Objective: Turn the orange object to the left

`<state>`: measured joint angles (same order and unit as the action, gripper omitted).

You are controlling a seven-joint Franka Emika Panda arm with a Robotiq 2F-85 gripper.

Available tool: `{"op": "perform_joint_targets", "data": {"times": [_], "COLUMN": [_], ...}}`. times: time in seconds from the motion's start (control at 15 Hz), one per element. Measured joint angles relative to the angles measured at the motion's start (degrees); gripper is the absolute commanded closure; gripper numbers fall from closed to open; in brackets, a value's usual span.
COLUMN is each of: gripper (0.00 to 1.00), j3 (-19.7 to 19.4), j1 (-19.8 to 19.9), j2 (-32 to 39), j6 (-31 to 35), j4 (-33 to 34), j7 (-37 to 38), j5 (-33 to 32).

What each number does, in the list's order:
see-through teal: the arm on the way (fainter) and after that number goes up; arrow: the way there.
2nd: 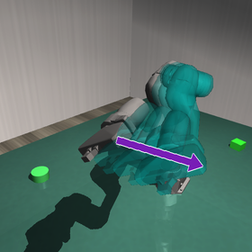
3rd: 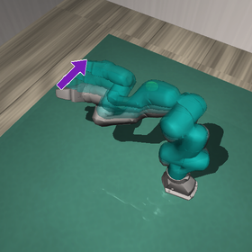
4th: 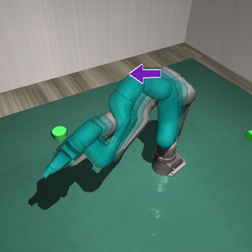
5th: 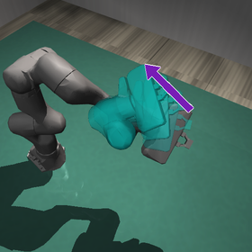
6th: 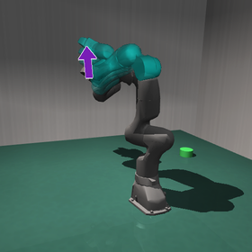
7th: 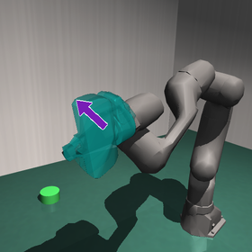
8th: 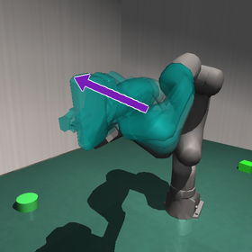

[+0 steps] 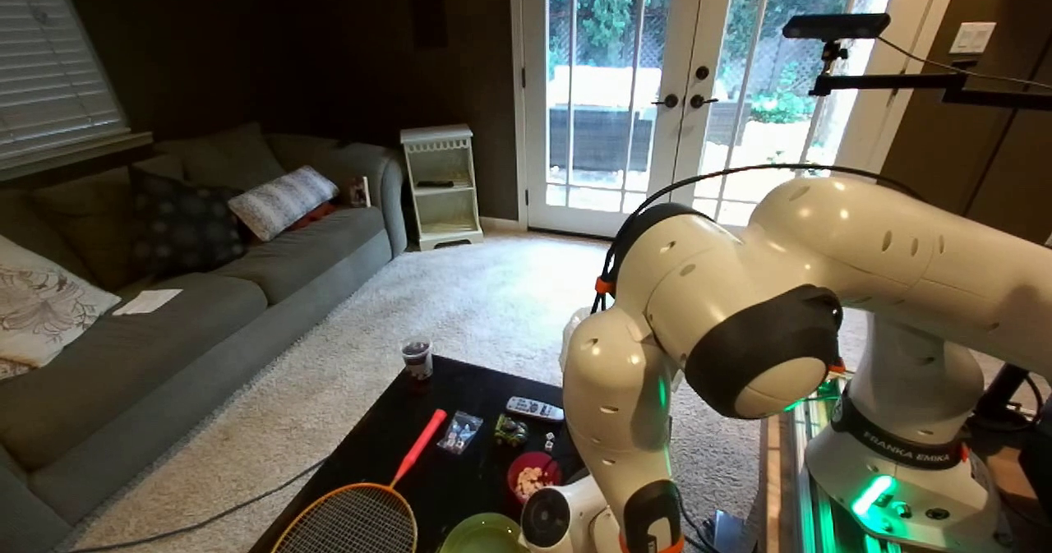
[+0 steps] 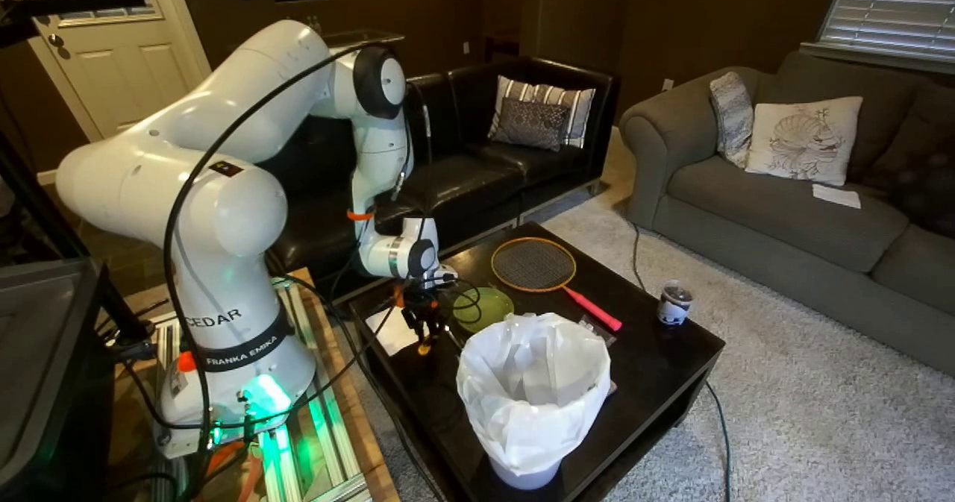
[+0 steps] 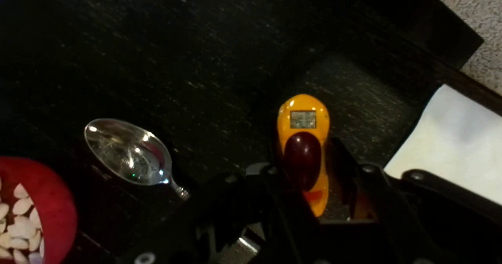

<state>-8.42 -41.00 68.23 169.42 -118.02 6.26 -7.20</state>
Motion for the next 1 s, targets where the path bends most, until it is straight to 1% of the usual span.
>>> {"op": "perform_joint_targets", "data": {"times": [0.2,0.33,0.67,1.0], "gripper": [0.92,0.92,0.92,0.92], "j3": [-2.5,-3.1,-3.2,-3.3], "j1": [-3.5,-4.7,-5.0,-4.8], "j2": [0.3,0.6,0.9,1.8], "j6": [2.4,3.8,4.1,5.9], "j4": [-0.1,-0.2,-0.2,-0.2], "j7": [-1.8,-3.4,-8.2,-13.7], "j5": [-2.9,-3.9,-5.7,-9.5]}}
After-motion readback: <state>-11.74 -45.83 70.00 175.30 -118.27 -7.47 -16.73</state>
